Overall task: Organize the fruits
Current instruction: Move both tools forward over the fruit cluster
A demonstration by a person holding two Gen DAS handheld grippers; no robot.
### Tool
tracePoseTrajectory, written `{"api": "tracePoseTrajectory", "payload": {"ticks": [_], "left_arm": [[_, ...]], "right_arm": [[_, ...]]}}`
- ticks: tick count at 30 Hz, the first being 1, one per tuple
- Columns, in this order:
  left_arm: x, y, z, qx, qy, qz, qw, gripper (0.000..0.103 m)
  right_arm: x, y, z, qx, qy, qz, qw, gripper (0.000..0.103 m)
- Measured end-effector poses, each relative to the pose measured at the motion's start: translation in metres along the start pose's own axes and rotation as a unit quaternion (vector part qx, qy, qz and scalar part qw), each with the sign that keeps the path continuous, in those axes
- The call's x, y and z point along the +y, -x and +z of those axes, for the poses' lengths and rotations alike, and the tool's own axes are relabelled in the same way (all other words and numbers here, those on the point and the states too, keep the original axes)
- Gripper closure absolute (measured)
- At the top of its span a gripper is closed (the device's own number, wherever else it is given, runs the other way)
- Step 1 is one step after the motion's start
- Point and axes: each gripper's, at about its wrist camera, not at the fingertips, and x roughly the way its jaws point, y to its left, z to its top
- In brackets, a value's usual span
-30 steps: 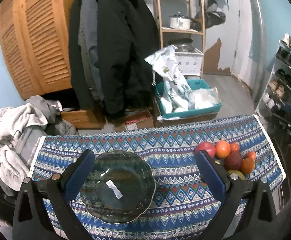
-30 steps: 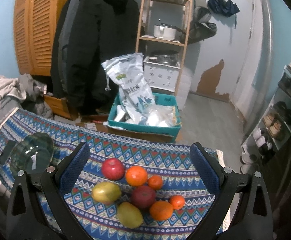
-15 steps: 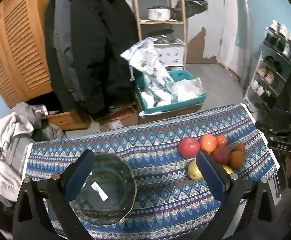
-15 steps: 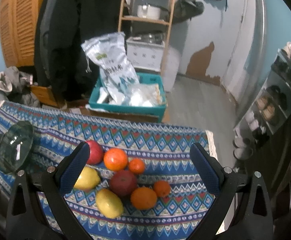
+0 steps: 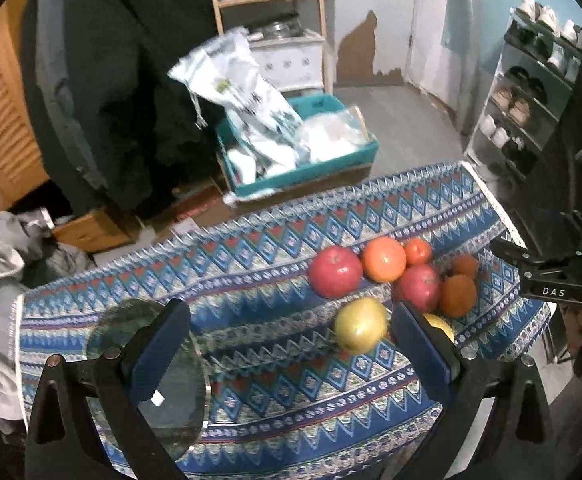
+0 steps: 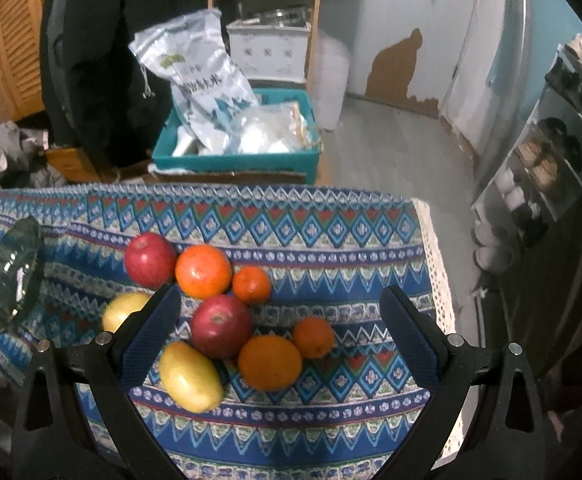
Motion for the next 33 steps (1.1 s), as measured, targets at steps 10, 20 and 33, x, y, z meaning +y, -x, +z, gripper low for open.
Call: {"api": "tracePoseTrajectory", "payload": {"ticks": [10,20,33], "left_arm": [[-0.017,-0.056,-0.011,0.052,-0.025,-0.012,0.9983,0.001],[-0.027,-0.108,-0.023,0.114,-0.028,-0.029,0.9926,0.001],[-0.042,-0.158,-0.029,0.163,-0.029,-0.051,0.9849,0.001]], "right_arm": [[-0.009,-0.051,-0.026,0.079,-0.003,0.015,0.997,0.006],[-0.007,-0.086,-0.047,0.131,0.017,0.019,0.991,0.01],[-0.008,-0.114,-0.055,0.166,0.017,0.052,0.985,0.018]]}}
